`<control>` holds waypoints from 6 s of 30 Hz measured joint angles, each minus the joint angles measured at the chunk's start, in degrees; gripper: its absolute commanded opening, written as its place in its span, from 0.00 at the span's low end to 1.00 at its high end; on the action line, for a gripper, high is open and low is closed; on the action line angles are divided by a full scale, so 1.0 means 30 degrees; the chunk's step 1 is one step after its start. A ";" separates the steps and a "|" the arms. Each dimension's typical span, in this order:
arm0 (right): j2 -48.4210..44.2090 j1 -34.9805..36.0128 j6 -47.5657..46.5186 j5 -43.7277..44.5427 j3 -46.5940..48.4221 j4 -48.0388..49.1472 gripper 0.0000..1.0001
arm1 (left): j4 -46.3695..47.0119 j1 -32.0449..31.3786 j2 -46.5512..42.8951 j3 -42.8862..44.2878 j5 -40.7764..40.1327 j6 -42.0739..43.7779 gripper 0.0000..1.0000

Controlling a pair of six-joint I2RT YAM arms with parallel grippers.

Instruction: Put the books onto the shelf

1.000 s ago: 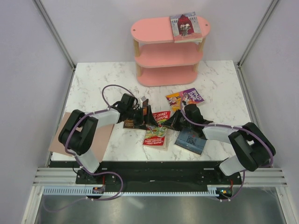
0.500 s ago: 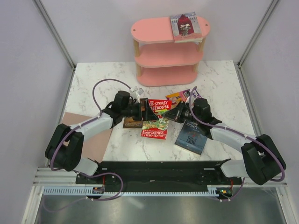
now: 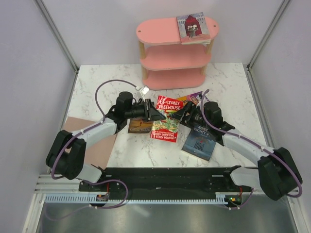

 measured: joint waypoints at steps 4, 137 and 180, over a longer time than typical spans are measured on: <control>-0.3213 0.0291 0.0656 0.1836 -0.0831 -0.0714 0.87 | 0.0306 -0.0255 0.0539 0.1297 0.0175 -0.0707 0.02; 1.7209 -1.0207 0.4240 -0.7519 3.2800 -0.6404 0.06 | -0.0444 0.2266 -0.1188 -0.1639 0.0670 0.0321 0.94; 1.5256 -1.0346 0.2419 -0.8182 3.1197 -0.7643 0.98 | -0.0444 0.2266 -0.0969 -0.1639 0.1071 0.0321 0.94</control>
